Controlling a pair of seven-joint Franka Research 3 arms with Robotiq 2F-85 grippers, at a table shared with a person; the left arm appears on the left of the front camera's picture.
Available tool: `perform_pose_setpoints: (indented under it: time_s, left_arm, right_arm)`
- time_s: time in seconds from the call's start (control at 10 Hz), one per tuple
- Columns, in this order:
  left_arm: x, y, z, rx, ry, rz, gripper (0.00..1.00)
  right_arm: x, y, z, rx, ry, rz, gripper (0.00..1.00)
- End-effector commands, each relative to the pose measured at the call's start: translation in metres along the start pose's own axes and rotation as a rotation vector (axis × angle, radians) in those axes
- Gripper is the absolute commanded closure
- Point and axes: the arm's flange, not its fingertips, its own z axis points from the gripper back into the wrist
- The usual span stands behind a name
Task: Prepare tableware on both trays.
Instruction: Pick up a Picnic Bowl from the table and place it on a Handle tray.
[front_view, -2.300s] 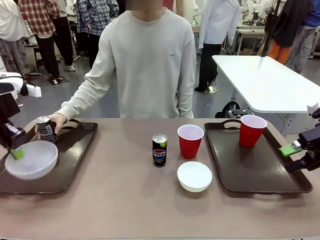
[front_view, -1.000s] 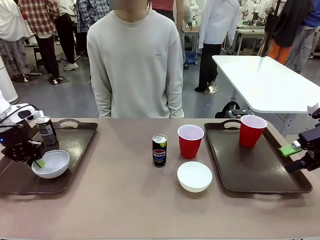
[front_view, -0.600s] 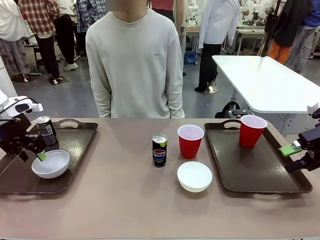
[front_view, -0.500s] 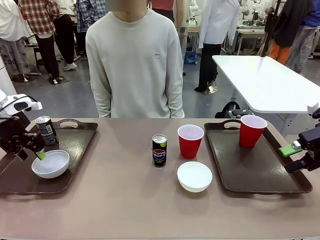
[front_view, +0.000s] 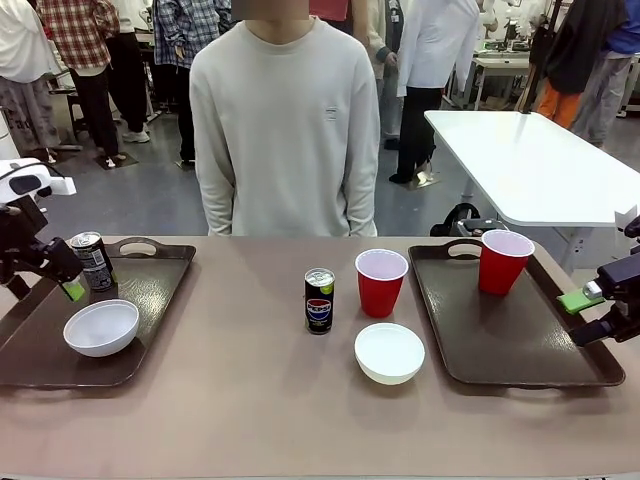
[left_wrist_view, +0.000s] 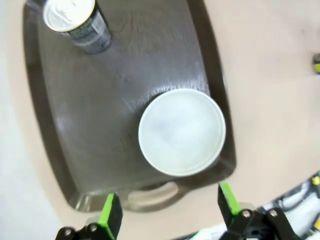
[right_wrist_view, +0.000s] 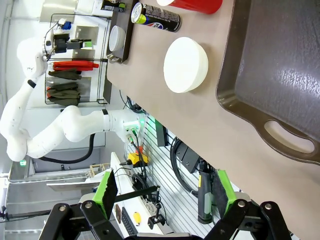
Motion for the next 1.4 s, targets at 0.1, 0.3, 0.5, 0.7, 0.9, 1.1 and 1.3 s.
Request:
perform_pose_setpoints:
  time_s: [0.1,0.3,0.5,0.7,0.9,1.1,1.3]
  left_arm:
    - [-0.093,-0.015,-0.029,-0.024,-0.048,0.026,0.00]
    - [-0.100,-0.001,-0.018,-0.315,-0.143,-0.003,0.00]
    - [-0.109,0.021,-0.022,-0.511,-0.155,-0.055,0.00]
    - [-0.116,0.060,-0.036,-0.793,-0.197,-0.097,0.00]
    - [-0.120,0.085,-0.061,-0.905,-0.212,-0.108,0.00]
    - [-0.118,0.108,-0.083,-1.021,-0.225,-0.116,0.00]
    - [-0.121,0.122,-0.099,-1.088,-0.328,-0.121,0.00]
  right_arm:
    - [0.000,0.000,0.001,0.016,-0.004,0.006,0.00]
    - [0.000,0.000,0.001,0.016,-0.004,0.006,0.00]
    - [0.000,0.000,0.001,0.016,-0.004,0.006,0.00]
    - [-0.004,0.032,-0.004,-0.155,0.043,-0.017,0.00]
    - [0.005,0.099,-0.026,-0.362,0.116,-0.012,0.00]
    - [0.019,0.142,-0.058,-0.522,0.104,-0.024,0.00]
    - [0.031,0.166,-0.089,-0.578,0.120,-0.048,0.00]
